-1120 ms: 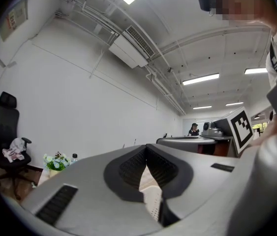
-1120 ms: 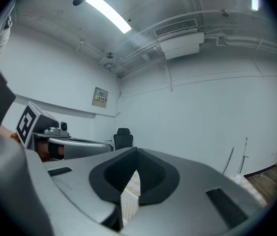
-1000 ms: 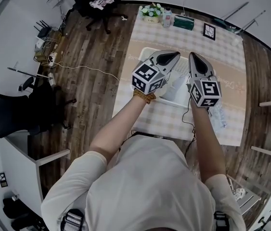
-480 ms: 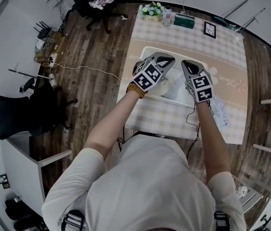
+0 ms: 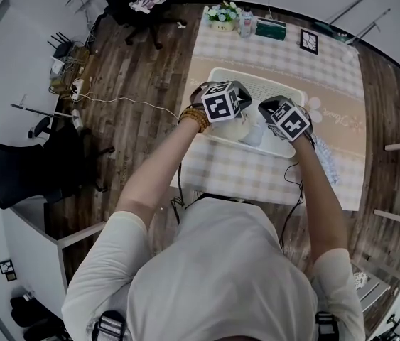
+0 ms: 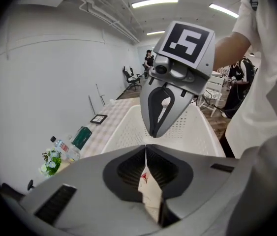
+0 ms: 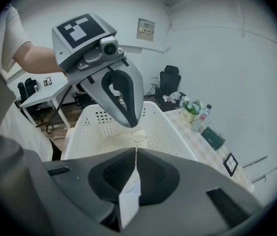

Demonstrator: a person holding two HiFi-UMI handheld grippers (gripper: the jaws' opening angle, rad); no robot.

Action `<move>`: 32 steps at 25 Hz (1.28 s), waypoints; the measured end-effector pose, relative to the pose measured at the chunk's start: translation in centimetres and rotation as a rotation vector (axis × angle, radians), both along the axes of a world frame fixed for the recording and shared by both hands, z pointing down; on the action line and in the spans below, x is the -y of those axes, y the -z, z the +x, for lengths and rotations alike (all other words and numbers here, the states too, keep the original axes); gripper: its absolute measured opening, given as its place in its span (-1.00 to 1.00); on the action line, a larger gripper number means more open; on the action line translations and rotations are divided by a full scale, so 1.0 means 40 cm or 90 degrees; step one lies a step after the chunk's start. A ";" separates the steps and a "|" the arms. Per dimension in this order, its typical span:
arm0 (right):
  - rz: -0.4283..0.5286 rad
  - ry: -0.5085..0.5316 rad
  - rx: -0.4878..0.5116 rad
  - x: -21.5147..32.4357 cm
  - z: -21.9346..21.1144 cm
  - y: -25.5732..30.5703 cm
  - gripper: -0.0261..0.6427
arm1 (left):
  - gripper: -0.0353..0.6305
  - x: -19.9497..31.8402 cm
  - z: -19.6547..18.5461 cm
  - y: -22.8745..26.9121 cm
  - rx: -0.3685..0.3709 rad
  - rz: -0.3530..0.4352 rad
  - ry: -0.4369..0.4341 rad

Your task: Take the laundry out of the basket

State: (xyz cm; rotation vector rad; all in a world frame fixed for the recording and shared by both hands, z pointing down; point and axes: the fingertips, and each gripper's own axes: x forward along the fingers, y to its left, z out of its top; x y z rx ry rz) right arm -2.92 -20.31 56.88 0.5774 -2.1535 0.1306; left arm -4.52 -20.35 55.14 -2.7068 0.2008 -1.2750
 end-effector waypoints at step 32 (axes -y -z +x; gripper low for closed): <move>-0.250 0.179 -0.125 -0.040 -0.070 -0.518 0.20 | 0.18 -0.054 -0.081 -0.535 0.390 -0.220 -0.212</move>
